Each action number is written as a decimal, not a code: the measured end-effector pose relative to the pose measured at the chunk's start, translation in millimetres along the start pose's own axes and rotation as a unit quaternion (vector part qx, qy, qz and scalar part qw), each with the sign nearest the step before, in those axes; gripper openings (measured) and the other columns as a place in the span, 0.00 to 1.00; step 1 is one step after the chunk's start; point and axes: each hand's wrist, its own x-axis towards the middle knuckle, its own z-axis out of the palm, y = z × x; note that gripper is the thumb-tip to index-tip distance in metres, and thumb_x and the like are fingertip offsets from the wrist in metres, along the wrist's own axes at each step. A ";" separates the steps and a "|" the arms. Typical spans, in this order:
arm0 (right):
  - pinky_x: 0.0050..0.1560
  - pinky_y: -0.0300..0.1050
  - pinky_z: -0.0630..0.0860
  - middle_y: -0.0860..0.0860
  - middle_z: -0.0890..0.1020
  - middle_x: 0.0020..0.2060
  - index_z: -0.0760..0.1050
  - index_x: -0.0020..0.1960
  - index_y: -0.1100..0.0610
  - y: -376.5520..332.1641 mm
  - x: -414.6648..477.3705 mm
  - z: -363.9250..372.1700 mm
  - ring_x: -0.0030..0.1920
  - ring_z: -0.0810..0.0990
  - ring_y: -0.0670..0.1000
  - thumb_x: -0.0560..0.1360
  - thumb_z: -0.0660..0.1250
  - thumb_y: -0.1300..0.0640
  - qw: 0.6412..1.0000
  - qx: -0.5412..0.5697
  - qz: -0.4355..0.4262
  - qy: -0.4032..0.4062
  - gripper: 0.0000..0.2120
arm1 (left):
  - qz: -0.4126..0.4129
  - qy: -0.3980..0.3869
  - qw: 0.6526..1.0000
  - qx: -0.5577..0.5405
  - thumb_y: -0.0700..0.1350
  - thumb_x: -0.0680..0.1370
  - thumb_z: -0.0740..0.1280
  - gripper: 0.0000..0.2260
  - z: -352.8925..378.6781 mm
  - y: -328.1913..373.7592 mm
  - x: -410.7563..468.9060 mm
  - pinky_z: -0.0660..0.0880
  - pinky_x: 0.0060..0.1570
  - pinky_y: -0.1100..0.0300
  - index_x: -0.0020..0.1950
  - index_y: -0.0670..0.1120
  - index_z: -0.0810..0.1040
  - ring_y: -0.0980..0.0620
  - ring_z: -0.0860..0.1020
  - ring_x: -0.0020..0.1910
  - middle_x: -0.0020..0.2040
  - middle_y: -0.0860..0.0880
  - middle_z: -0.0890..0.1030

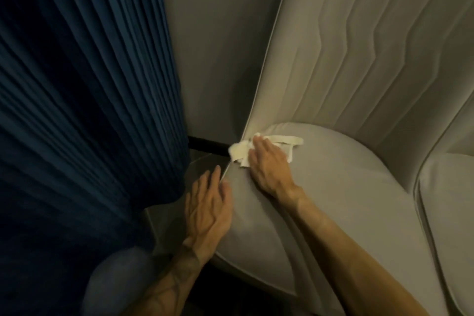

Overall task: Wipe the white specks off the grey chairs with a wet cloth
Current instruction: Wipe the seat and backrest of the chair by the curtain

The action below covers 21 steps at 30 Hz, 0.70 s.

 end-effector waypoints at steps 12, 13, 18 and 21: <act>0.68 0.32 0.69 0.53 0.81 0.65 0.76 0.73 0.53 -39.6 -103.7 -129.2 0.64 0.79 0.52 0.87 0.58 0.53 0.972 0.190 -0.050 -0.129 0.17 | 0.023 -0.142 0.985 0.090 0.58 0.85 0.57 0.28 -115.9 36.8 -99.5 0.65 0.75 0.49 0.83 0.49 0.60 0.47 0.66 0.77 0.80 0.47 0.66; 0.68 0.39 0.74 0.53 0.81 0.63 0.76 0.73 0.53 -42.2 -112.0 -151.9 0.63 0.80 0.52 0.86 0.59 0.54 0.971 0.201 -0.045 -0.119 0.17 | 0.028 -0.154 0.983 0.091 0.57 0.85 0.58 0.28 -135.0 49.2 -109.3 0.65 0.75 0.49 0.83 0.49 0.59 0.46 0.66 0.77 0.80 0.47 0.66; 0.60 0.58 0.78 0.49 0.84 0.59 0.78 0.70 0.50 -53.8 -149.1 -298.2 0.58 0.82 0.51 0.87 0.60 0.53 0.972 0.209 -0.044 -0.096 0.15 | 0.067 -0.167 0.980 0.087 0.53 0.85 0.61 0.27 -239.5 137.1 -153.4 0.69 0.71 0.48 0.82 0.47 0.60 0.44 0.70 0.72 0.75 0.44 0.70; 0.62 0.54 0.78 0.53 0.84 0.59 0.79 0.69 0.57 -58.4 -180.4 -399.4 0.59 0.82 0.53 0.86 0.61 0.58 0.966 0.229 -0.071 -0.097 0.15 | 0.100 -0.159 0.980 0.069 0.55 0.85 0.62 0.29 -305.3 208.7 -182.4 0.70 0.70 0.46 0.83 0.48 0.58 0.42 0.71 0.71 0.75 0.44 0.70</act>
